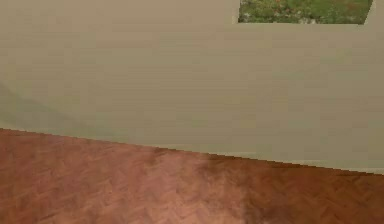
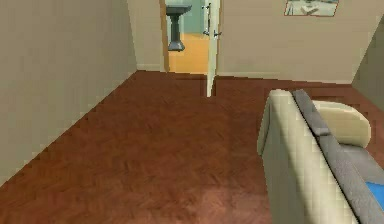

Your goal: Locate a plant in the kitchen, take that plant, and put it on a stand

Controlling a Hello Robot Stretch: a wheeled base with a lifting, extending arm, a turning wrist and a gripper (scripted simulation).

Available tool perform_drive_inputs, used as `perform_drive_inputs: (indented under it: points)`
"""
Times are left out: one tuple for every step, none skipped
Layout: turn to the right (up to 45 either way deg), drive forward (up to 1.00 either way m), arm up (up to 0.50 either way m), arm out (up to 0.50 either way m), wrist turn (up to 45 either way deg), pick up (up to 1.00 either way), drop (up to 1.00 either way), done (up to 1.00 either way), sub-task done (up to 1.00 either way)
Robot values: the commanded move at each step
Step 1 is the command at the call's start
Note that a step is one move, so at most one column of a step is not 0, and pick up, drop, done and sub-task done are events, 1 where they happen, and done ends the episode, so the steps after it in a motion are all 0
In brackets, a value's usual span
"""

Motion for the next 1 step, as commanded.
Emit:
perform_drive_inputs:
  points:
    - [9.0, 0.00, 0.00, 0.00, 0.0, 0.00, 0.00, 0.00, 0.00]
